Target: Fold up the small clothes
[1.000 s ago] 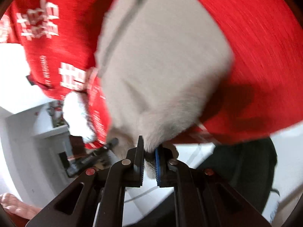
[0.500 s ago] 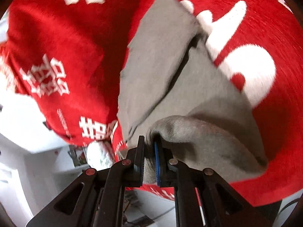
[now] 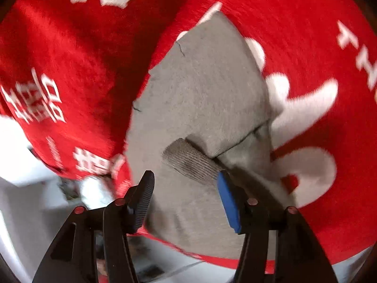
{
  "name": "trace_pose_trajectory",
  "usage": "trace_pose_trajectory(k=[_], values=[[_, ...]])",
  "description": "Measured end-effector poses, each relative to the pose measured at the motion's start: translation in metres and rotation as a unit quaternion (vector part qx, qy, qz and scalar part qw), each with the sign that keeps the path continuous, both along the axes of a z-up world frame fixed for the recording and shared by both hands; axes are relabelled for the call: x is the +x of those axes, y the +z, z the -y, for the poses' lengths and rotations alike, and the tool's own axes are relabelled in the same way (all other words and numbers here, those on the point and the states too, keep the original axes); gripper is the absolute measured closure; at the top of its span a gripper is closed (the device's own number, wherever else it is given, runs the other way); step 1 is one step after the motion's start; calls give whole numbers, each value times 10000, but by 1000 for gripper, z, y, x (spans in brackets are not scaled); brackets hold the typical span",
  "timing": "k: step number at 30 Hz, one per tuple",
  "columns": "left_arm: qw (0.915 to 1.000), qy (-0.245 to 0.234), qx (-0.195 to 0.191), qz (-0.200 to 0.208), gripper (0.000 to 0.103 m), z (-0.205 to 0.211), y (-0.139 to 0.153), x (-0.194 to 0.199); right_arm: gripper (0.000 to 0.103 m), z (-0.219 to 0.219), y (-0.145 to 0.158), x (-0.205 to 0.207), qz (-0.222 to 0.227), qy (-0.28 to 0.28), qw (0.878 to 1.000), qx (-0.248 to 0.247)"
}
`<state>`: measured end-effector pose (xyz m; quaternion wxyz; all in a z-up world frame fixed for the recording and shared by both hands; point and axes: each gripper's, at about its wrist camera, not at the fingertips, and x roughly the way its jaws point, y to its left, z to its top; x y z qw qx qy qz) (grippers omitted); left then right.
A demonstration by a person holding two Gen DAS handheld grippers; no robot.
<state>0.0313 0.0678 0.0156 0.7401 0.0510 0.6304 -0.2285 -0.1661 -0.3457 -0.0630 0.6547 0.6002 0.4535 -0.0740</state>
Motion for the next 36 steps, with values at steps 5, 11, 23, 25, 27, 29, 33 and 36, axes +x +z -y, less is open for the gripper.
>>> trace_pose_trajectory(k=[5,11,23,25,27,29,33,36], values=[[9989,-265,361,158,5,11,8,11,42,-31,25,30,-538,1471,9728,-1704],[9921,-965,797,-14,5,41,-26,-2,42,-72,19,55,-915,2485,9217,-2833],[9712,-1733,1558,492,23,64,-63,-10,46,-56,3,52,-1494,1810,9198,-3146],[9781,-1573,1346,234,23,56,-64,1,54,-63,-1,57,-1515,2034,9132,-3191],[9809,-1559,1161,84,38,56,-64,4,97,-66,-6,61,-1563,2145,9127,-3108],[9805,-1661,1052,46,70,57,-63,3,97,-67,1,60,-1526,2105,9129,-3145],[9878,-1392,694,-53,95,42,-44,12,97,-67,36,52,-1144,2043,9187,-3181],[9939,-1068,212,-159,95,22,-16,21,97,-65,69,53,-838,2009,9161,-3368]])
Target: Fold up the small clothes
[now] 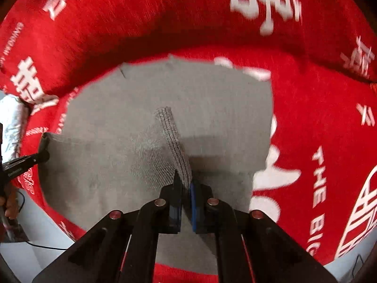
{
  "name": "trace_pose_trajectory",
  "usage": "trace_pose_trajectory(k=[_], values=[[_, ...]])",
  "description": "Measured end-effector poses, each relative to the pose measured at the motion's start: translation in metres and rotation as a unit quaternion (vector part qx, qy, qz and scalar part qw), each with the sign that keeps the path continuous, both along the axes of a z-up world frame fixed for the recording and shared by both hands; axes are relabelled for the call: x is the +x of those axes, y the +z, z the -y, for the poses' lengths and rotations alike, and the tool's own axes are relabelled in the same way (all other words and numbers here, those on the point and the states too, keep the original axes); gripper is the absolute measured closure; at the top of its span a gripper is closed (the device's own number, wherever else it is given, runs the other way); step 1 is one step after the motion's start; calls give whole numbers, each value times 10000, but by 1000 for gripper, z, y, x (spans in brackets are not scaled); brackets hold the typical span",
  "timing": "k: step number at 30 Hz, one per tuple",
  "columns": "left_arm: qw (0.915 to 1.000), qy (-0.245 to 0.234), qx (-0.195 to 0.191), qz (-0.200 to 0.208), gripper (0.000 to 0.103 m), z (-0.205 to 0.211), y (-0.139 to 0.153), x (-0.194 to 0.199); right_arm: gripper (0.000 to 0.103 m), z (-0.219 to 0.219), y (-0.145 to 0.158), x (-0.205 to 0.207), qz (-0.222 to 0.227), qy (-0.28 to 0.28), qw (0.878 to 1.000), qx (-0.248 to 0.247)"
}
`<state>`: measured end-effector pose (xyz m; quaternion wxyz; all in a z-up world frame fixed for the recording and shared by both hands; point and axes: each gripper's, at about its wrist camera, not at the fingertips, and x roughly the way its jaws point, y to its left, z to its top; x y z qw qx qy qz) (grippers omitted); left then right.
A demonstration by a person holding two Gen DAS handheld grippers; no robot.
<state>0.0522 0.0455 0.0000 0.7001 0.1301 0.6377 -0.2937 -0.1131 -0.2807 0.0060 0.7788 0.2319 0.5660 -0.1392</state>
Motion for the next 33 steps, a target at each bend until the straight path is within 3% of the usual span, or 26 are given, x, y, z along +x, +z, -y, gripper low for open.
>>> trace_pose_trajectory(k=[5,7,10,15,19,22,24,25,26,28,29,33], values=[[9985,-43,-402,375,95,2,52,6,97,27,36,24,427,-28,9989,-181],[9970,-12,-579,511,95,15,69,18,97,37,37,37,487,-34,9986,-225],[9954,29,-656,697,95,31,71,45,97,52,21,75,486,-30,9985,-254],[9949,256,-524,822,95,69,26,99,97,79,-39,116,100,-194,9998,14],[9965,457,73,697,95,92,-38,123,97,95,-87,120,-112,-660,9963,548],[9959,545,315,652,95,92,-64,128,96,103,-96,111,68,-1045,9907,874],[9953,607,281,699,93,91,-65,130,96,109,-95,104,195,-1355,9849,1055],[9953,636,273,681,87,90,-65,132,96,112,-93,102,199,-1482,9834,1031],[9941,694,371,749,65,87,-64,135,96,115,-94,101,143,-1553,9832,948],[9859,914,805,1146,31,76,-61,145,84,116,-91,102,-62,-1564,9855,661],[9835,1002,870,1226,31,71,-60,148,78,115,-86,102,-173,-1545,9868,451],[9759,1311,1176,1291,31,47,-56,164,77,111,-67,95,-276,-1542,9876,58]])
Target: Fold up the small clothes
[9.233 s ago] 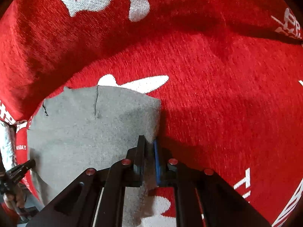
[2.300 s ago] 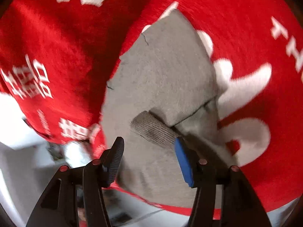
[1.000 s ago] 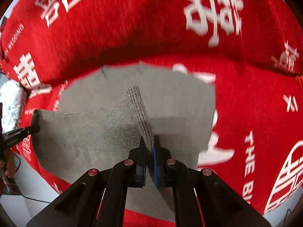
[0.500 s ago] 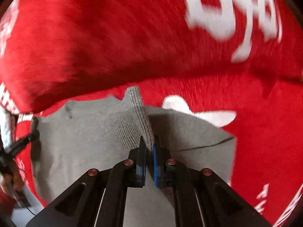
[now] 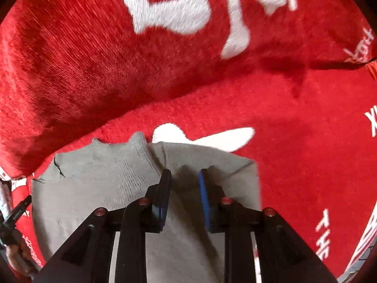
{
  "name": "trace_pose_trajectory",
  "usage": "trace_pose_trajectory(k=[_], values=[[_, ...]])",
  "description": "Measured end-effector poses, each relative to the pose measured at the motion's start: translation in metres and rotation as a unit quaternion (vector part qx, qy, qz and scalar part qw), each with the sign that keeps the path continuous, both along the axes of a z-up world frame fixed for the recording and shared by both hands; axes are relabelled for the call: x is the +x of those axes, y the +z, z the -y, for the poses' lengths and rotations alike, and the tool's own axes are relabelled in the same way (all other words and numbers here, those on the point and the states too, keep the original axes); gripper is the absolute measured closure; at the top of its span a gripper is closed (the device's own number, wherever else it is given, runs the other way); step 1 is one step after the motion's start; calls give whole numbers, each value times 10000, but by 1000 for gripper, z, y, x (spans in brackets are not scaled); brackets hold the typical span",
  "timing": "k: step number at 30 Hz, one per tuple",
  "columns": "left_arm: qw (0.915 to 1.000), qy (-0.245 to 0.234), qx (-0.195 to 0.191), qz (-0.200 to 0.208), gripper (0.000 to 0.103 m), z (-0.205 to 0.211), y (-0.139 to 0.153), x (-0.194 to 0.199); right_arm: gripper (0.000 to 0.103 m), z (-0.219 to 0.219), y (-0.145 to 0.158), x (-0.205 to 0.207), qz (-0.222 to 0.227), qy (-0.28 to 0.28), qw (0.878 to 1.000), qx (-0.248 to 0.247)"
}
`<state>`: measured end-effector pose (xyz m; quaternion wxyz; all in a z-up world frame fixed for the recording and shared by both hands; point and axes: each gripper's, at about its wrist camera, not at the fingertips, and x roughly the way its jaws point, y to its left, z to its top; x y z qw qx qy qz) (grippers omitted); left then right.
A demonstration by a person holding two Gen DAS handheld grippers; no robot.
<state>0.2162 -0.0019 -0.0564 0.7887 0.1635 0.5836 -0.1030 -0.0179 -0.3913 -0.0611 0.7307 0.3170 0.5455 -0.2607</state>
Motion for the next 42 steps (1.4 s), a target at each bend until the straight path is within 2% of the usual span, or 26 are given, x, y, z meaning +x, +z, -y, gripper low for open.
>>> trace_pose_trajectory(k=[1,4,9,11,12,13,14,15,19,22,24,25,26,27,28,30,32,33,36,38,40,42], values=[[9999,56,122,55,31,-7,2,3,77,-1,4,-4,64,-6,10000,66],[9999,125,85,-36,31,-22,7,5,77,-16,20,-21,227,86,9995,197],[9986,-106,-377,-362,31,-45,24,-28,75,-53,33,-65,358,214,9972,615],[9966,-173,-520,-620,31,-45,22,-46,75,-65,34,-91,463,77,9940,993],[9945,-194,-629,-816,31,-53,23,-59,69,-62,35,-107,519,-33,9910,1232],[9927,-189,-722,-944,31,-59,20,-70,63,-66,28,-119,560,-151,9871,1490],[9911,-170,-796,-1049,31,-64,20,-77,52,-74,21,-134,582,-329,9817,1783],[9893,-150,-879,-1154,31,-70,20,-85,48,-79,18,-147,593,-485,9771,1983],[9758,-11,-1339,-1726,31,-86,19,-116,48,-98,-5,-197,677,-1387,9522,2638],[9716,-91,-1450,-1866,31,-83,18,-134,48,-94,-19,-214,985,-2084,9302,2855],[9707,-171,-1503,-1866,40,-78,15,-140,48,-89,-30,-216,1151,-2477,9165,2922],[9689,-223,-1552,-1914,55,-73,12,-141,49,-87,-32,-215,1218,-2586,9118,2949],[9685,-227,-1528,-1954,66,-71,8,-139,66,-85,-33,-212,1215,-2612,9114,2938],[9686,-220,-1494,-1974,72,-68,4,-136,94,-81,-31,-205,1120,-2532,9170,2871],[9680,-228,-1464,-2027,86,-66,-1,-134,95,-79,-27,-200,1018,-2365,9257,2771],[9672,-232,-1496,-2039,88,-65,-1,-134,95,-79,-10,-186,854,-1773,9506,2401],[9680,-363,-1528,-1955,95,-64,6,-137,95,-80,1,-183,727,-1281,9667,2094],[9692,-442,-1508,-1897,95,-66,11,-140,95,-79,2,-184,653,-1160,9705,2009],[9705,-500,-1415,-1887,96,-66,12,-147,95,-74,-14,-196,418,-1154,9723,1991],[9747,-524,-1160,-1837,96,-67,3,-152,95,-71,-25,-203,397,-1181,9693,2120],[9758,-493,-1068,-1844,96,-71,-5,-158,94,-71,-23,-202,371,-1130,9694,2149],[9762,-430,-1084,-1826,95,-75,-1,-160,93,-74,-15,-201,165,-947,9737,2068]])
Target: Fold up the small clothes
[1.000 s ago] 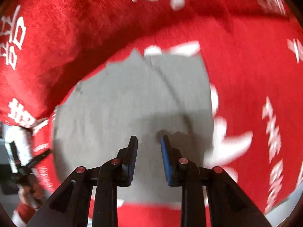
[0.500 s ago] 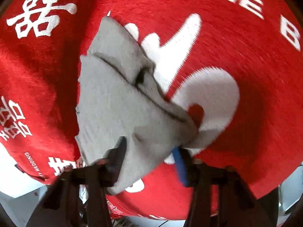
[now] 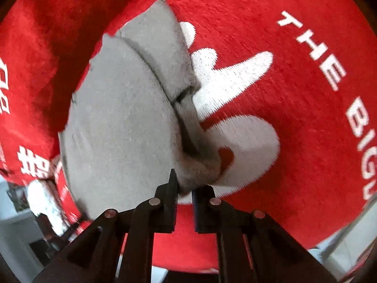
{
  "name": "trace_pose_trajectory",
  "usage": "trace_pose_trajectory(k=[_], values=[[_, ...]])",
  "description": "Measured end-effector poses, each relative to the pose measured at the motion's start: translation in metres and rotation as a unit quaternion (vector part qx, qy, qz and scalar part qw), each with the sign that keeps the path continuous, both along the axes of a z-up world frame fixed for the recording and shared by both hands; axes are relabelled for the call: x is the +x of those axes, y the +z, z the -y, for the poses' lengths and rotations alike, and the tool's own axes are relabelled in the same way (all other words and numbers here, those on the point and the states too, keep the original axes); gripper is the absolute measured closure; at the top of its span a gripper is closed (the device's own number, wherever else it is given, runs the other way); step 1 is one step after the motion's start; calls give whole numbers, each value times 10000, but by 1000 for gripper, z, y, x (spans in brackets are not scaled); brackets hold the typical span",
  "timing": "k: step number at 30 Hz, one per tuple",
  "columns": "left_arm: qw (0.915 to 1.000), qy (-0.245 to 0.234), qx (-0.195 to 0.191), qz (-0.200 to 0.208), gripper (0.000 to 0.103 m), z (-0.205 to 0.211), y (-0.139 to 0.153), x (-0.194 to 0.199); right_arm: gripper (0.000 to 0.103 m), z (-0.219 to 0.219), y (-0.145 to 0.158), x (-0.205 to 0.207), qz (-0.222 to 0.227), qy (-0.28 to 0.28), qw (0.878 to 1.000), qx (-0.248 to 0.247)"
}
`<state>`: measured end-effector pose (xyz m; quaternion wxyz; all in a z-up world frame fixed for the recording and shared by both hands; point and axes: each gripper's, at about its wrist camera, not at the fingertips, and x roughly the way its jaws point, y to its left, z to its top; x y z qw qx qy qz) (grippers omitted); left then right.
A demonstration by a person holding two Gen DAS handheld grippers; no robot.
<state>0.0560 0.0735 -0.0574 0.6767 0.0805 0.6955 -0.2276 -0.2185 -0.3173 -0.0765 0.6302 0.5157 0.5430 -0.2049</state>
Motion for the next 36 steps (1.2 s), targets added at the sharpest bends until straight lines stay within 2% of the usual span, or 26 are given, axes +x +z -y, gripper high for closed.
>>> trace_pose_trajectory(k=[3,5,8,11,15,17,19,21,23,26,30,36], values=[[10000,-21,-42,35,95,-4,12,1,92,-6,17,1,-71,311,9994,-102],[9997,-117,20,196,95,-3,27,2,92,-7,33,4,136,503,9984,-234],[9990,-101,-116,413,95,3,49,12,92,0,52,17,419,602,9959,-529],[9972,-111,-302,669,95,18,63,34,92,16,51,47,534,510,9948,-699],[9949,-222,-301,936,95,60,52,61,92,32,42,80,552,466,9928,-952],[9947,-183,-257,974,95,81,40,75,92,38,29,94,455,486,9929,-982],[9949,-121,-179,982,95,95,27,84,93,46,9,97,210,482,9946,-900],[9954,34,172,940,95,101,6,92,102,53,0,89,295,325,9964,-726],[9964,266,186,779,95,95,-6,98,102,58,1,81,383,207,9972,-614],[9967,533,-15,619,95,80,-3,105,102,61,5,75,363,251,9974,-572],[9944,382,515,837,95,74,5,104,97,65,13,66,331,156,9984,-423],[9953,276,569,735,95,69,28,82,97,58,35,50,240,206,9991,-285]])
